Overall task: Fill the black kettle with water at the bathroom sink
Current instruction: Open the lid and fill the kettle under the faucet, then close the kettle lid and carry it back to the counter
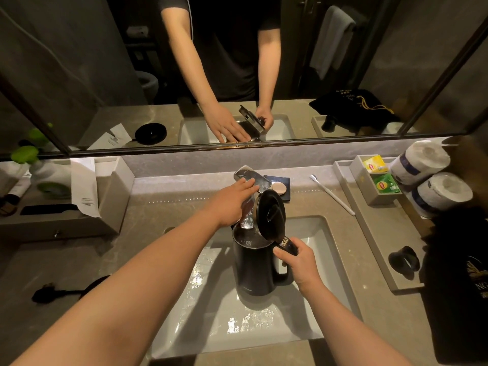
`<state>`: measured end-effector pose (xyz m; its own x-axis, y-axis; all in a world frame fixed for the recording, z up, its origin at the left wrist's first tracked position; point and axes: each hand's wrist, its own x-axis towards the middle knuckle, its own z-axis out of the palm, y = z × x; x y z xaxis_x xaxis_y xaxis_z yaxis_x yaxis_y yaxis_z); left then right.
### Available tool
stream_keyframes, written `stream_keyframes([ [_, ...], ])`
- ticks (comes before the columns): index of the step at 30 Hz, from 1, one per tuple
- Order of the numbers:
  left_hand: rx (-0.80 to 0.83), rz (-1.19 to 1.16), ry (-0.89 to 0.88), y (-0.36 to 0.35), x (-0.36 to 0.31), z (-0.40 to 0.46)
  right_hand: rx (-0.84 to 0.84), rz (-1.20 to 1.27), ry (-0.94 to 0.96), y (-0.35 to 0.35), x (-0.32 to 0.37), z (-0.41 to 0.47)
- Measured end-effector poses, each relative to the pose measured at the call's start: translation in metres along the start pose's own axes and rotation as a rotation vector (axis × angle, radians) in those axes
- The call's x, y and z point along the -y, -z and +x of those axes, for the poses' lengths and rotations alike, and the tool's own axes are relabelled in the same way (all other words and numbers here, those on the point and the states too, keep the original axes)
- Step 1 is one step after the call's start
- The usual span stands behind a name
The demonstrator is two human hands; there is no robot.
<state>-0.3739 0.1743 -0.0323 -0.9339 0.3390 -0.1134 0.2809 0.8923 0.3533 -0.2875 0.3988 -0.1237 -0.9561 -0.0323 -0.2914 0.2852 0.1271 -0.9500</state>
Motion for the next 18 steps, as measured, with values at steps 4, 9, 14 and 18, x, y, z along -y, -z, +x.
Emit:
stream_keyframes([
  [4, 0.047, -0.13, 0.029, 0.01, -0.001, 0.001, -0.005, 0.006, 0.005, 0.002, 0.002, -0.002],
  [9, -0.232, -0.556, 0.2, 0.007, -0.021, -0.014, -0.004, 0.009, 0.022, 0.011, 0.004, -0.008],
  [14, -0.32, -0.774, 0.167, -0.009, -0.053, -0.04, 0.001, 0.001, 0.032, 0.028, 0.003, -0.023],
  [18, -0.348, -0.692, 0.092, -0.008, -0.075, -0.043, -0.018, 0.005, 0.056, 0.046, 0.005, -0.041],
])
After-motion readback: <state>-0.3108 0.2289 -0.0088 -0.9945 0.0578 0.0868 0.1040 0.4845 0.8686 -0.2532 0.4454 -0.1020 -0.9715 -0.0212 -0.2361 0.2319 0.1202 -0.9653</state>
